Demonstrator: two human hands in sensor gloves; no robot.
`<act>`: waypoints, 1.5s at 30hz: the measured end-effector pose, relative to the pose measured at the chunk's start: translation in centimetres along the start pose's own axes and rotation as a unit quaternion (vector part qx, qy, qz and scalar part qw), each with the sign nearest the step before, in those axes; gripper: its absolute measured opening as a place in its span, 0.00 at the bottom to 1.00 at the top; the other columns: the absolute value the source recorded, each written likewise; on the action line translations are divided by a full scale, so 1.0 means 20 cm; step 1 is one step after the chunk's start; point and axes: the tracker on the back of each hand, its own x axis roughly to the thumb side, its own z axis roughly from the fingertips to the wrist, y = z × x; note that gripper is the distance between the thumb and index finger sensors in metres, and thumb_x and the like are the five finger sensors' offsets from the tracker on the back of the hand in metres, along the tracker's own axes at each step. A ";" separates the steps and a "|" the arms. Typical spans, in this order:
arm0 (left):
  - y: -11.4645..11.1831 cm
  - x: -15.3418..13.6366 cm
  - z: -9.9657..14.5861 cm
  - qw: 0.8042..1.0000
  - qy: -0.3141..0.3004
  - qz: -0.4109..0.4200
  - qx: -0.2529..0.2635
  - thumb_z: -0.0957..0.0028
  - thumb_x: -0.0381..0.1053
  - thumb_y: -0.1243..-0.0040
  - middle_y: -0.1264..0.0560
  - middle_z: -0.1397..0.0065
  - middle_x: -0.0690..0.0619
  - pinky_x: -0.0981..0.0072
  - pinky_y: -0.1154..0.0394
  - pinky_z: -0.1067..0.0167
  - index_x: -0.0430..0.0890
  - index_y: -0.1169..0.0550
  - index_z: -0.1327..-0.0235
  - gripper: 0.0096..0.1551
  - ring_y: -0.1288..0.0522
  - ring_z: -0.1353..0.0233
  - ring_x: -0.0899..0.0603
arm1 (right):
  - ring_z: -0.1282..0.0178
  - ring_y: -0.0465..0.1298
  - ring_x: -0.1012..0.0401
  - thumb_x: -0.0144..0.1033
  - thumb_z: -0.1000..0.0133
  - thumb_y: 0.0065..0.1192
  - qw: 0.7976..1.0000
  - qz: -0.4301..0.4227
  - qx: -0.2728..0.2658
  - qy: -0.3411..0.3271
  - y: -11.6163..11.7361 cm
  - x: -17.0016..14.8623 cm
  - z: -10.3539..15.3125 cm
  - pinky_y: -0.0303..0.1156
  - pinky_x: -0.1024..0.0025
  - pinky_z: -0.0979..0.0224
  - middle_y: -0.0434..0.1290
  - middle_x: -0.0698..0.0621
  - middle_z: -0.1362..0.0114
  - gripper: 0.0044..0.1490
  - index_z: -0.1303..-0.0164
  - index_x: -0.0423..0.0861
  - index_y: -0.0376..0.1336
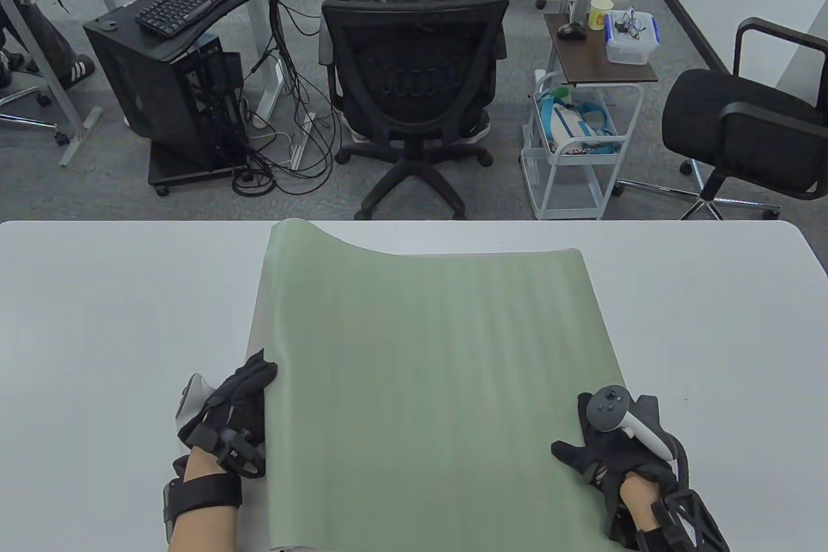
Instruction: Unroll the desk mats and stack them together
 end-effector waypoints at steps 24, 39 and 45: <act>-0.10 0.23 -0.13 0.566 0.344 -0.671 0.335 0.54 0.49 0.32 0.44 0.21 0.38 0.59 0.18 0.51 0.58 0.57 0.31 0.54 0.20 0.42 0.41 | 0.22 0.19 0.47 0.74 0.54 0.46 0.995 0.032 -0.036 -0.084 0.04 0.11 0.08 0.23 0.44 0.25 0.16 0.54 0.21 0.61 0.27 0.61 0.21; -0.07 0.20 0.08 0.603 0.347 -0.663 0.277 0.55 0.56 0.34 0.43 0.24 0.40 0.53 0.19 0.46 0.58 0.43 0.29 0.44 0.21 0.42 0.43 | 0.24 0.17 0.47 0.75 0.54 0.47 0.995 0.060 0.003 -0.083 0.11 0.15 0.06 0.21 0.43 0.26 0.15 0.55 0.22 0.63 0.28 0.61 0.20; -0.13 0.13 0.31 0.586 0.384 -0.679 0.219 0.57 0.54 0.30 0.44 0.24 0.39 0.53 0.18 0.50 0.60 0.44 0.30 0.46 0.19 0.47 0.41 | 0.24 0.17 0.47 0.75 0.54 0.47 0.995 0.059 0.003 -0.084 0.11 0.15 0.06 0.21 0.43 0.26 0.15 0.55 0.22 0.63 0.28 0.61 0.20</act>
